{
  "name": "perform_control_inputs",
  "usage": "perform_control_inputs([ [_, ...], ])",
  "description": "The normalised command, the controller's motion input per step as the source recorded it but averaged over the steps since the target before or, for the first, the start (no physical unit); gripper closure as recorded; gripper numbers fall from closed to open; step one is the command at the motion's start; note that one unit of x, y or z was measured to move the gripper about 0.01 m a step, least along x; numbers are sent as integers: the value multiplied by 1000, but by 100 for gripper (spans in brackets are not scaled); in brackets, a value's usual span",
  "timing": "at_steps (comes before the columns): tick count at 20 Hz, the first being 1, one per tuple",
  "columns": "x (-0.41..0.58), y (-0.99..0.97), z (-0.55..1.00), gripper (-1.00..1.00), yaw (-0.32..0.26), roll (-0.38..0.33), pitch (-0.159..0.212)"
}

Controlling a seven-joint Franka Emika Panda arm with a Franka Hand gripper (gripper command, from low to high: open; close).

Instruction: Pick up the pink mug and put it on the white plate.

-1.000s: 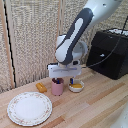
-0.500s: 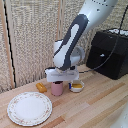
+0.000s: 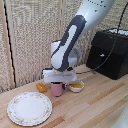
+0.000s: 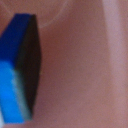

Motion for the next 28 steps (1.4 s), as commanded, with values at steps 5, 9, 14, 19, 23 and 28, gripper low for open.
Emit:
perform_control_inputs([
  [5, -39, 5, 326, 100, -94, -7, -8],
  [9, 4, -104, 895, 100, -70, 29, 6],
  [14, 66, -12, 959, 100, -36, 45, 27],
  [19, 89, 403, 680, 100, -50, 37, 0],
  [23, 116, 671, 555, 100, -2, 65, 0],
  [28, 101, 794, 396, 100, 4, 82, 0],
])
